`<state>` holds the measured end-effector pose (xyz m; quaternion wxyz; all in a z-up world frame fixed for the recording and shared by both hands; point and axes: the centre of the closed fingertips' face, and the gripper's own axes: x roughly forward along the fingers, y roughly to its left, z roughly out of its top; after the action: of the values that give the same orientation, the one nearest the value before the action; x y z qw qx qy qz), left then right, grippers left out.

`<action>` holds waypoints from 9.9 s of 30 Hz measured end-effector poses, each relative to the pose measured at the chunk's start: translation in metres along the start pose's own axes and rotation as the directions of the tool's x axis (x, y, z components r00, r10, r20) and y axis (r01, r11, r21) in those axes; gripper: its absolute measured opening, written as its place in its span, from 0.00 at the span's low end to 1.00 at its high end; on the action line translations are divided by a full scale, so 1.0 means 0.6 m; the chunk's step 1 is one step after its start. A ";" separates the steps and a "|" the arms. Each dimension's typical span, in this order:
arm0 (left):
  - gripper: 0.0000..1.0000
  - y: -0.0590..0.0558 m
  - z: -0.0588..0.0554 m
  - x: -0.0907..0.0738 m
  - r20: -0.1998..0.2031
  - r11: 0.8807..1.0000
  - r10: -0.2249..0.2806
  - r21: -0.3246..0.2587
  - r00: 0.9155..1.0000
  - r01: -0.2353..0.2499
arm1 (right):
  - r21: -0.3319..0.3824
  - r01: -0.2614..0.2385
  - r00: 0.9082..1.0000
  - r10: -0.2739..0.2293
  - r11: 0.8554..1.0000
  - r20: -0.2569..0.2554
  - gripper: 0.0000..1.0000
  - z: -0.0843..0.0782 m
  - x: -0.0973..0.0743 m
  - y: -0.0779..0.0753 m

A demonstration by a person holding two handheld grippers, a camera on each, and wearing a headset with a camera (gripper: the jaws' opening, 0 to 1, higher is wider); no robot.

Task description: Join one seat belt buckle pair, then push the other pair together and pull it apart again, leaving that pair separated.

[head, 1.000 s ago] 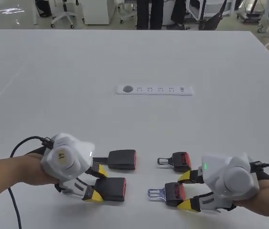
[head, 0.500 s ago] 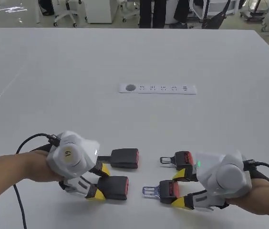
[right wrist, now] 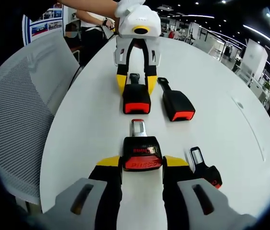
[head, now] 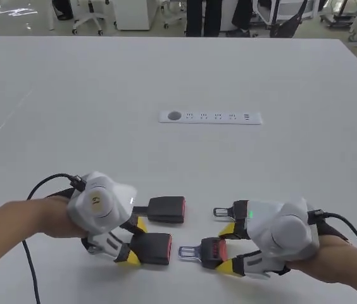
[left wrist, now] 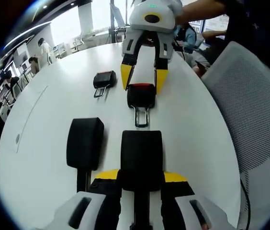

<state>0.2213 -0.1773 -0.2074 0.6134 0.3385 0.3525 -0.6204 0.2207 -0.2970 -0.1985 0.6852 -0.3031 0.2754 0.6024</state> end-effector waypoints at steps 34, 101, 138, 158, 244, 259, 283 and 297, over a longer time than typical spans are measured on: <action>0.32 -0.001 0.000 0.001 0.005 1.000 -0.003 -0.013 1.000 0.003 | -0.024 0.013 1.000 -0.013 1.000 0.016 0.31 0.034 0.031 0.006; 0.31 0.001 -0.001 0.003 0.005 1.000 0.000 -0.013 1.000 0.000 | 0.009 0.005 1.000 -0.005 1.000 -0.003 0.27 0.058 0.067 -0.003; 0.30 -0.002 0.000 0.003 -0.049 1.000 0.006 -0.021 0.999 -0.007 | -0.011 0.014 1.000 -0.015 1.000 -0.020 0.28 0.055 0.053 0.020; 0.33 -0.001 0.000 0.002 -0.042 1.000 -0.003 -0.005 0.999 0.003 | -0.094 0.012 1.000 -0.013 0.995 -0.005 0.31 0.051 0.046 0.019; 0.41 0.148 0.051 -0.018 -0.033 0.995 0.063 -0.074 0.997 -0.065 | 0.125 0.114 0.989 -0.101 0.986 -0.106 0.47 -0.077 -0.056 -0.152; 0.34 0.141 0.022 0.005 -0.136 1.000 0.010 -0.027 0.991 -0.013 | 0.141 0.110 0.986 -0.090 0.984 -0.140 0.37 -0.088 -0.048 -0.153; 0.31 0.139 0.015 0.013 -0.154 0.999 0.008 -0.041 0.988 -0.014 | 0.095 0.102 0.984 -0.086 0.990 -0.154 0.32 -0.097 -0.049 -0.155; 0.31 0.139 0.016 0.012 -0.160 0.998 0.008 -0.055 0.987 -0.017 | 0.079 0.091 0.987 -0.079 0.993 -0.142 0.32 -0.077 -0.034 -0.150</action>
<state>0.3044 -0.1890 -0.2104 0.5963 0.3720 0.4154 -0.5774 0.3068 -0.3531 -0.2067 0.7018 -0.3262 0.3348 0.5376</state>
